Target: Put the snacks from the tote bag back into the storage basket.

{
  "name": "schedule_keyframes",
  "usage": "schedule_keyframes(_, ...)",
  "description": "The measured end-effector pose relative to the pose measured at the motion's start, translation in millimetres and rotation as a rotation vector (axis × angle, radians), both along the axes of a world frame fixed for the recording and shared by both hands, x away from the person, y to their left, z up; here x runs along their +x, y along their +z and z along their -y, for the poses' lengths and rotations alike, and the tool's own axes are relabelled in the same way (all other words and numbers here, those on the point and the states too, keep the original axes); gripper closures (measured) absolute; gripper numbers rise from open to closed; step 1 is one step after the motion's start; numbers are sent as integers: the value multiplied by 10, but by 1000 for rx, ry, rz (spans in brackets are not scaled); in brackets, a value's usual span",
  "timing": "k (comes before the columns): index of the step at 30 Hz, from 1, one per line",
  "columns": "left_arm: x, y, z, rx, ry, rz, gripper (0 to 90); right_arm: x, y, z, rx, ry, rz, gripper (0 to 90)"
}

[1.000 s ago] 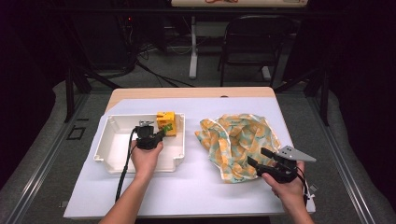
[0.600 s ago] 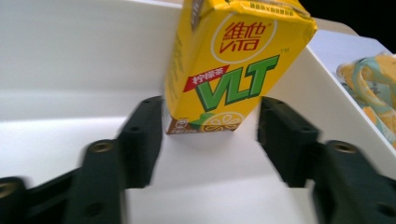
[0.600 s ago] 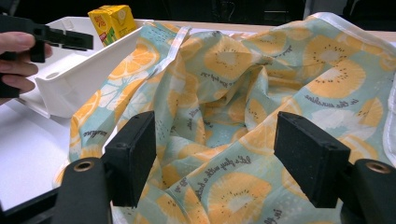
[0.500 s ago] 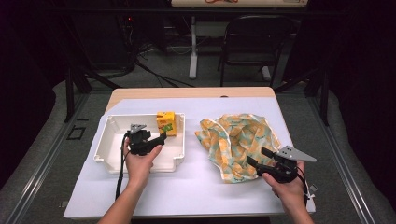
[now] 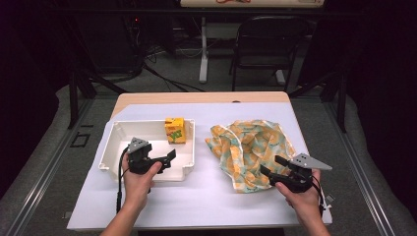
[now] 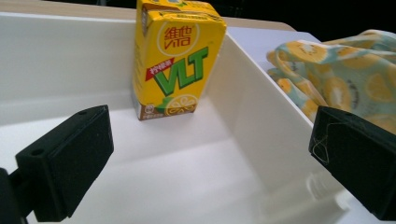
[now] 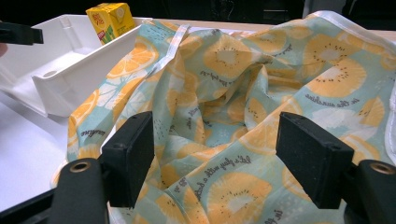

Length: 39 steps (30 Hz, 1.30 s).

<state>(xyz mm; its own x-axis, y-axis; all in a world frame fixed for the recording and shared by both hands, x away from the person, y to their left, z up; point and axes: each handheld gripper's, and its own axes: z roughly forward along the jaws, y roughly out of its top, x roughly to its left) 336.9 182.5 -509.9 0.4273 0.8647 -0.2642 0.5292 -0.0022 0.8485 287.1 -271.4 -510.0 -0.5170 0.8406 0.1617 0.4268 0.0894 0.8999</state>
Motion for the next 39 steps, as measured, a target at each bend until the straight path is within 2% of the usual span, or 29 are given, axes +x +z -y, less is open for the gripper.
schedule_keyframes(10,-195,-28,-145,-11,-23,9,1,-6,2,-1,-11,-2,-6,226)
schedule_keyframes(15,-303,-33,-194,-2,-32,8,1,-13,5,1,-15,-11,-6,180)
schedule_keyframes(23,-486,-76,-287,26,-45,6,1,-49,31,89,-17,-38,-12,165)
schedule_keyframes(31,-617,-124,-527,41,-12,9,1,-177,-34,219,-48,-46,-31,157)
schedule_keyframes(39,-756,-202,-751,99,19,28,1,-292,-112,424,-57,-71,-47,157)
